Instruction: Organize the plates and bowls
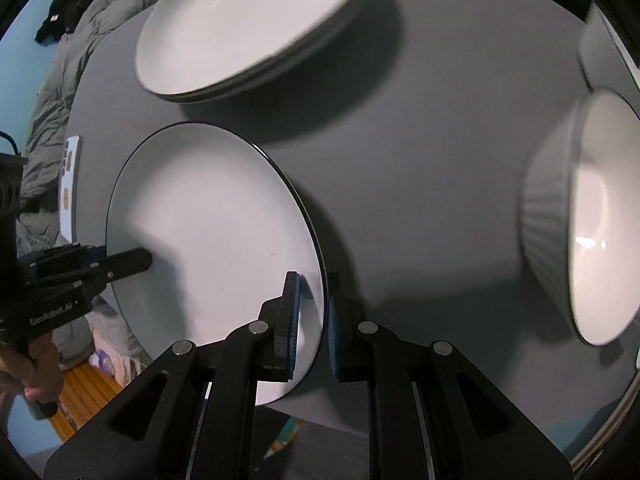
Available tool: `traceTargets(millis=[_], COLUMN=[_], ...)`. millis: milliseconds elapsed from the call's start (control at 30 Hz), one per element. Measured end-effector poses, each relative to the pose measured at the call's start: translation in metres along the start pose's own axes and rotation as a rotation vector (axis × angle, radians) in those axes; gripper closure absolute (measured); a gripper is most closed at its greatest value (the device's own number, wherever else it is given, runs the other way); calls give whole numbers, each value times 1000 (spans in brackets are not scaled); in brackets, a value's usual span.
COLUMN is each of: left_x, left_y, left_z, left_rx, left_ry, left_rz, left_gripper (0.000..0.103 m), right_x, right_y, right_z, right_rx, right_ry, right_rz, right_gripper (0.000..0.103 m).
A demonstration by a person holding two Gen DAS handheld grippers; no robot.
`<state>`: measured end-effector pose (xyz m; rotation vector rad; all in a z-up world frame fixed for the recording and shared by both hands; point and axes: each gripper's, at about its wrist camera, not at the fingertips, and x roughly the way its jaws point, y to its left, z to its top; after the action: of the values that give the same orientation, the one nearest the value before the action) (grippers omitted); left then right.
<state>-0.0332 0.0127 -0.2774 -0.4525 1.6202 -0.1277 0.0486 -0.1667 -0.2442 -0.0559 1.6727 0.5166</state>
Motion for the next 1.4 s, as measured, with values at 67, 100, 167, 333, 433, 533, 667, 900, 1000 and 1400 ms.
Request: traceTargets(millis=[67,100,167,333,433,533,667,900,1000,1400], left_x=[2,6,9,15,15,12,12,17,18,4], left_y=[-5,-12,-20,-32,-29,-21,-19,-20,-22,-25], left_z=[2,6,0,0,2,4,8,9,11,11], left_rx=[-1,4,13,45,34,8,-12,-33,-39,-79], left_ry=[9,11,12,18,20,12,9,12,21,6], left_rz=[-7,-8,-6,11,-8,-30,-46,-56,-53,-45], left_gripper=[83,83,83,86,89,91,92,91,91,89], right_x=[-4,-4,-7,-10,-8,-9,-7,-5,-6,-22], right_y=[-12,-15,-21,-30,-28,-30,-31,-48,-53,-48], right_z=[-5,-6,-9,-14,-15,-16,-20,-20,-23,-15], right_rx=[24,29,40,45,39,32,47,91,113,84], right_ry=[-7,-9,-18,-34,-43,-46,-44,-48,-61,-50], right_rz=[2,3,5,6,18,19,42,110,128,131], right_gripper=[90,90,90,90,91,91,88,88,88,90])
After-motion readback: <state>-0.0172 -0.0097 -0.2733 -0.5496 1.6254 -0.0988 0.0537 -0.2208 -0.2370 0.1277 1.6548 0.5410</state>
